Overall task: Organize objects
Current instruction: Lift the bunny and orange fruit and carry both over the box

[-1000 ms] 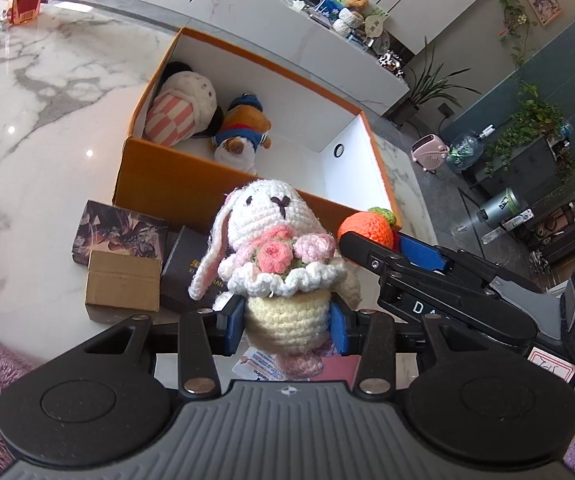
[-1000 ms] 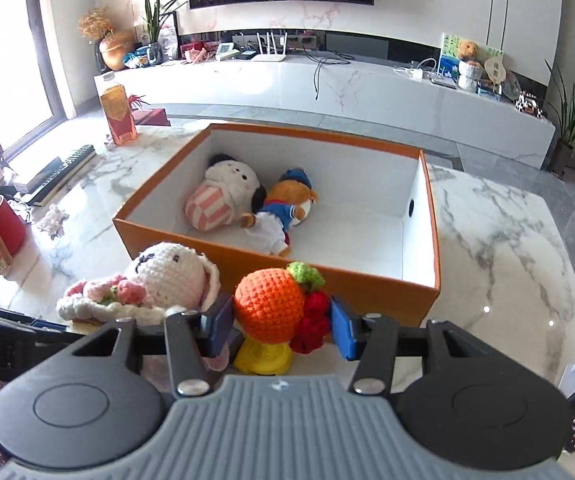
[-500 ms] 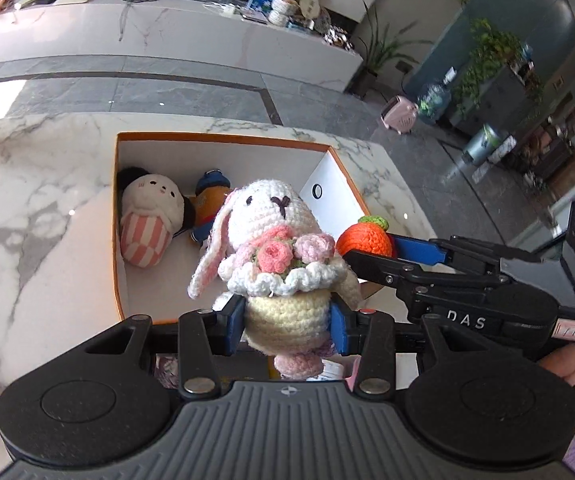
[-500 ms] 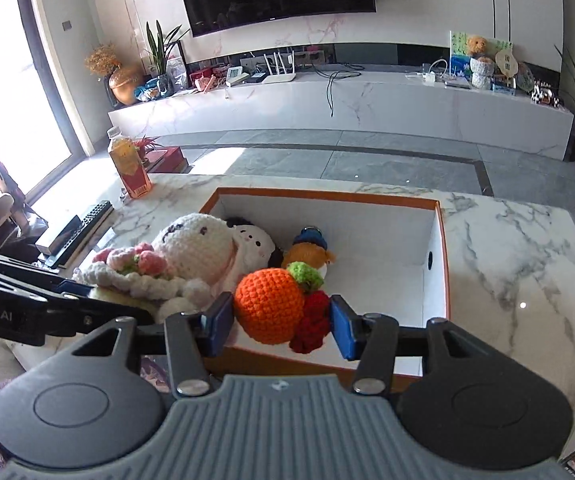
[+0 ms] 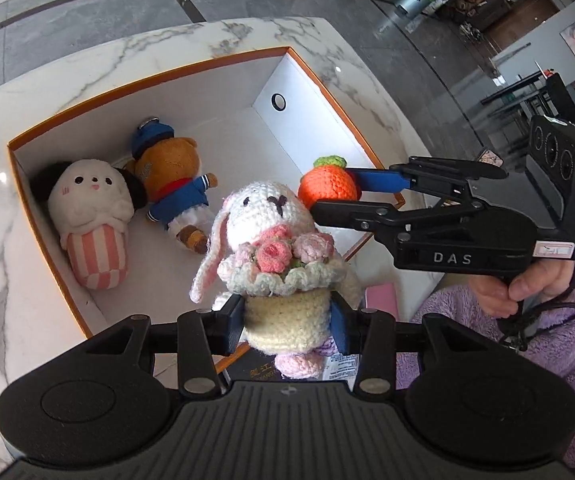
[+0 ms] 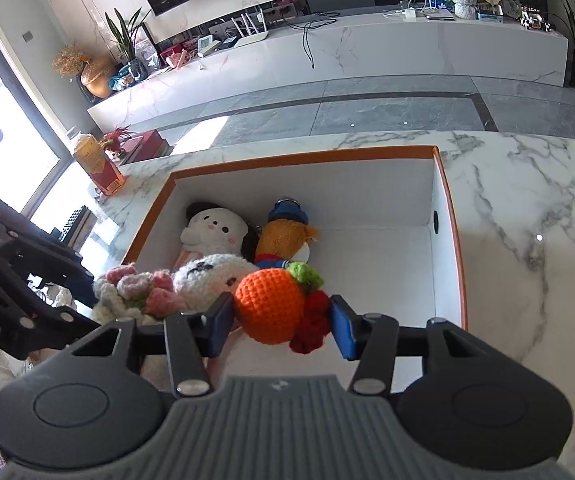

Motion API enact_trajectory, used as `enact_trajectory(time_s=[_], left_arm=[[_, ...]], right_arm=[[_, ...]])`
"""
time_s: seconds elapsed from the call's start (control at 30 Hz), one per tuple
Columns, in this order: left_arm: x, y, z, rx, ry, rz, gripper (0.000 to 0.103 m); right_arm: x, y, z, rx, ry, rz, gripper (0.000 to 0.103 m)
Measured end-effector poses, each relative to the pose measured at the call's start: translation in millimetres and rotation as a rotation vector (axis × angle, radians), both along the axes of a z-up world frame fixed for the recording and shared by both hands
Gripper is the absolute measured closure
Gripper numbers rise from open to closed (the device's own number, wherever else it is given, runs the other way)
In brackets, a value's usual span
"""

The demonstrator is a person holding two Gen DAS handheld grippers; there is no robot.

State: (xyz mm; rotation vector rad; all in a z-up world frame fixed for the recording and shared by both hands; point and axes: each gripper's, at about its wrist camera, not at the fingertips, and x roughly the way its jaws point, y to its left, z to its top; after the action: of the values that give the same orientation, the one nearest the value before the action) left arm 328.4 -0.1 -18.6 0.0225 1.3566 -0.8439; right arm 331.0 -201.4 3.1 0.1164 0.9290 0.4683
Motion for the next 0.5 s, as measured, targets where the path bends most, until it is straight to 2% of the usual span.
enact_trajectory(time_s=[0.07, 0.17, 0.3, 0.5], left_arm=[[8.1, -1.3, -1.1, 0.009, 0.011, -0.039, 0.053], [16.2, -5.1, -5.7, 0.1, 0.003, -0.096, 0.053], [22.9, -10.9, -12.8, 0.174, -0.001, -0.185, 0.052], [23.6, -24.2, -11.8, 0.24, -0.046, -0.346, 0.051]], right_arm=[[7.5, -2.2, -3.0, -0.01, 0.007, -0.017, 0.05], [17.5, -1.0, -6.6, -0.006, 0.016, -0.027, 0.05], [30.0, 5.7, -5.9, 0.03, 0.022, -0.034, 0.05], [32.7, 25.1, -10.7, 0.07, 0.061, 0.03, 0.05]])
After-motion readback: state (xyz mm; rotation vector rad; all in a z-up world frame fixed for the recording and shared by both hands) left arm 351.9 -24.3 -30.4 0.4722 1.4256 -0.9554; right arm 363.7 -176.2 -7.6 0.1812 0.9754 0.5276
